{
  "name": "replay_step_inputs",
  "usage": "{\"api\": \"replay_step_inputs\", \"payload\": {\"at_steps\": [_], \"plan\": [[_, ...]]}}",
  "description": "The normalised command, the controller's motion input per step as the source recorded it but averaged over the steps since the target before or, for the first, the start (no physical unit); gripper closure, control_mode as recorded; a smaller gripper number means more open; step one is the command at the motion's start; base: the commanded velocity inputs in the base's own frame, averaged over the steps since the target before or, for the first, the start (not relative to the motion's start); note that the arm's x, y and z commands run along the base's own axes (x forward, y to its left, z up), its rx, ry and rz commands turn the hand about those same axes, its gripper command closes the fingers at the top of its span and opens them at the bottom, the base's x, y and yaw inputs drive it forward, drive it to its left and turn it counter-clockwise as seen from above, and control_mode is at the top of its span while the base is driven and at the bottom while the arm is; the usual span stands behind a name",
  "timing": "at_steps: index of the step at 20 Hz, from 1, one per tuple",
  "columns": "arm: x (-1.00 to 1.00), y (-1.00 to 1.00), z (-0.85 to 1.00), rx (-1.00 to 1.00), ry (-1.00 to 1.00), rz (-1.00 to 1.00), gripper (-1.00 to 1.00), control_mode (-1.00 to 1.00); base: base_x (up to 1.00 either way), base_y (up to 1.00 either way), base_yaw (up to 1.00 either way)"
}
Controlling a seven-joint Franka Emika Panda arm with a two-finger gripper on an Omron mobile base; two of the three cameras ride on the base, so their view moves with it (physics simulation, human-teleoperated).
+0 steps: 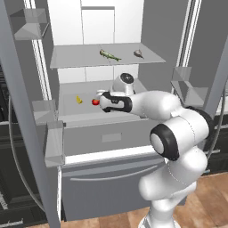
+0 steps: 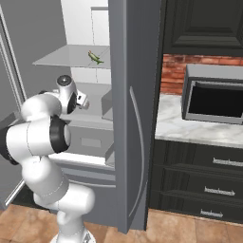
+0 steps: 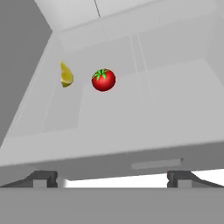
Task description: Gather the lemon wedge and tomato from the fridge and place them on a tray on the dining counter. Then gather the fishs from the fridge and place them on the other tray.
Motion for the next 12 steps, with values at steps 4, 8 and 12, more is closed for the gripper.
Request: {"api": "replay_step_inputs", "payload": {"at_steps": [4,8,12], "plan": [[0.15,0.01,-0.08,-0.03,-0.01,0.04,-1.00,-1.00,0.00,0.00,0.00],[0.18,0.06,0.00,-0.05,0.00,0.04,-1.00,-1.00,0.00,0.00,0.00],[0.21,0.14,0.00,-0.04,0.00,0.03,-1.00,-1.00,0.00,0.00,0.00]]}}
